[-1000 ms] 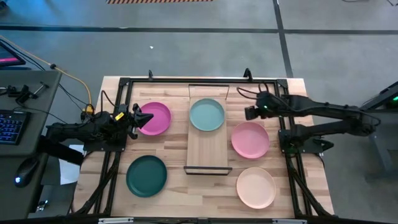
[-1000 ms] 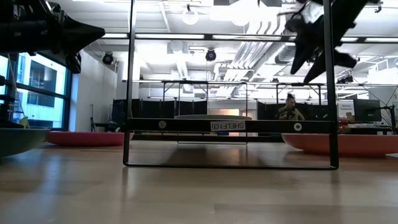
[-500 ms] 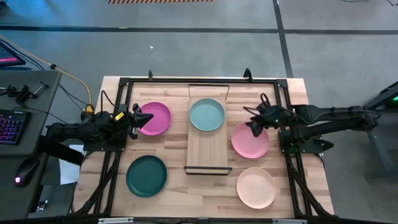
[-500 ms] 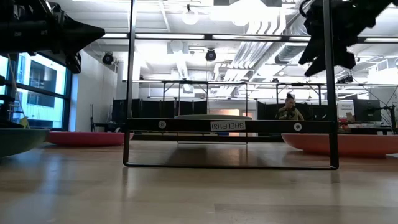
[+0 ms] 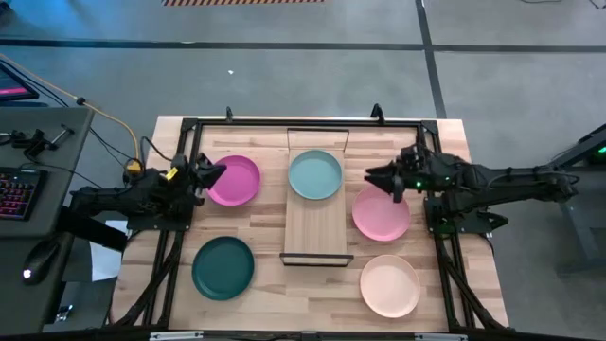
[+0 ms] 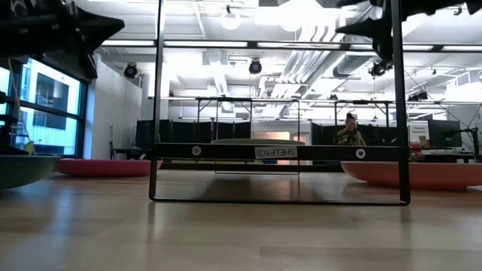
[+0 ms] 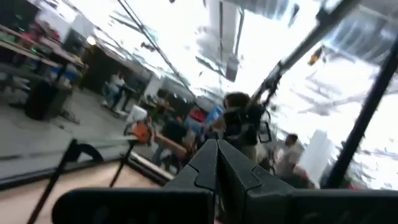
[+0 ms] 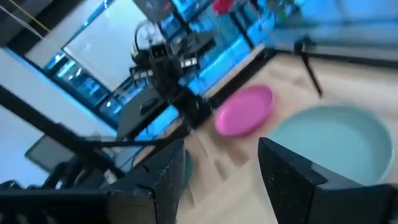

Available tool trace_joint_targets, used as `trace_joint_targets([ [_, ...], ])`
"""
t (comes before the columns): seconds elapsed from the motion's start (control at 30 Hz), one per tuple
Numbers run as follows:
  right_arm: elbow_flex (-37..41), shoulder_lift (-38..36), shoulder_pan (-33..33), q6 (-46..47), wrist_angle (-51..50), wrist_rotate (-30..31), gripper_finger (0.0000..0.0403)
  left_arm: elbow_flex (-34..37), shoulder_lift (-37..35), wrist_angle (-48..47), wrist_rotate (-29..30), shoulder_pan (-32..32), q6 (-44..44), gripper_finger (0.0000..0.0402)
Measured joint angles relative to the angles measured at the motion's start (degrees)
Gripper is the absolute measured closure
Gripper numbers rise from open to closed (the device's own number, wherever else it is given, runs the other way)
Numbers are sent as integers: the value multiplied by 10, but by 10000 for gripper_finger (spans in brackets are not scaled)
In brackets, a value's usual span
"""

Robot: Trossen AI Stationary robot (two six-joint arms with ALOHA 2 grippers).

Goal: Place and stack plates onto a shelf
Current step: Put the pink plate on the shelf

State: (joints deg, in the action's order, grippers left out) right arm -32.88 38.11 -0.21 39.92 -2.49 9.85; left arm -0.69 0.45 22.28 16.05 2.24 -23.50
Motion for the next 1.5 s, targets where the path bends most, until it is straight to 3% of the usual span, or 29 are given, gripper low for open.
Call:
trace_joint_targets([
  [0.13,-3,2,0,-29,1,36,218,0,0,17,26,0,-9,401],
  [0.37,-3,2,0,9,2,52,218,0,0,35,27,0,-75,395],
  [0.47,-4,2,0,18,2,69,218,-9,8,86,26,0,-88,370],
  [0.57,-4,2,0,19,4,89,217,-46,32,77,24,0,-85,330],
  [0.67,-4,2,0,27,10,96,217,-101,79,18,7,0,-78,285],
  [0.8,-4,2,0,27,27,96,217,-198,143,-146,-29,0,-23,235],
  [0.87,-4,2,0,27,33,96,217,-242,162,-231,-21,0,15,219],
  [0.97,-4,2,0,25,32,96,217,-277,179,-285,-2,0,27,206],
  [1.13,-4,2,0,21,32,94,217,-287,185,-280,6,0,-41,202],
  [1.27,-4,2,0,21,32,92,217,-287,214,-302,36,0,-180,202],
  [1.5,-4,2,0,21,27,90,217,-287,319,-419,-33,0,-311,202],
])
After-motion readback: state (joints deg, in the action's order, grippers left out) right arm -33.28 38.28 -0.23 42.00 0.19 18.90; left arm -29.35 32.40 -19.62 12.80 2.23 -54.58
